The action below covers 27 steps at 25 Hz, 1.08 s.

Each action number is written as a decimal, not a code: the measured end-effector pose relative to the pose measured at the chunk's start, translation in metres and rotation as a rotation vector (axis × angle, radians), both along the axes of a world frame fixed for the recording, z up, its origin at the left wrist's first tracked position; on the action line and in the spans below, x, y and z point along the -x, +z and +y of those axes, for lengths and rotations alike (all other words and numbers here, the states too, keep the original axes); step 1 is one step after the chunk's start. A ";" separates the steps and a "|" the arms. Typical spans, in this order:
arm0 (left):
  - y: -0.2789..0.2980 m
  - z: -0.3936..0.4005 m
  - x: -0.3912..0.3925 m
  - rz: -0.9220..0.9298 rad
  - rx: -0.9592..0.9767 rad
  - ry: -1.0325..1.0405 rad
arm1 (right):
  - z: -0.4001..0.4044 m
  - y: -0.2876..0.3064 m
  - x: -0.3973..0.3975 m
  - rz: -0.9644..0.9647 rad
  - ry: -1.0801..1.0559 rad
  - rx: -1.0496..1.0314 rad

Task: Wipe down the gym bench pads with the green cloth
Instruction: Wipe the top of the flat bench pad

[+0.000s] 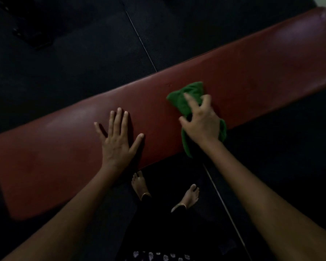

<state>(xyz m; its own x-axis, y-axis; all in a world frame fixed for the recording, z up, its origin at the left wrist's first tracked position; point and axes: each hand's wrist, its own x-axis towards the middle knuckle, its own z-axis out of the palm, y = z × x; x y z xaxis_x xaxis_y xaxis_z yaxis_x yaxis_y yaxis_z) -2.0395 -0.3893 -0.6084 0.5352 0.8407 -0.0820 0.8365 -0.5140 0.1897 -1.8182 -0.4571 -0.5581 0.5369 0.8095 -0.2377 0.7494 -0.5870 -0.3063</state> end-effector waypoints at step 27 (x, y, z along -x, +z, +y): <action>-0.001 0.008 0.124 -0.014 0.012 0.085 | 0.084 0.001 0.127 0.012 0.129 0.065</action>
<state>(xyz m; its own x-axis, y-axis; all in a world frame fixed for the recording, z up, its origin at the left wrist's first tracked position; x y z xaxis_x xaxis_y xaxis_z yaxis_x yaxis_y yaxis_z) -2.1635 -0.3814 -0.6094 0.4631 0.8821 -0.0857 0.8743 -0.4389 0.2071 -1.9455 -0.3732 -0.5570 0.4259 0.8545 -0.2975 0.8166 -0.5046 -0.2804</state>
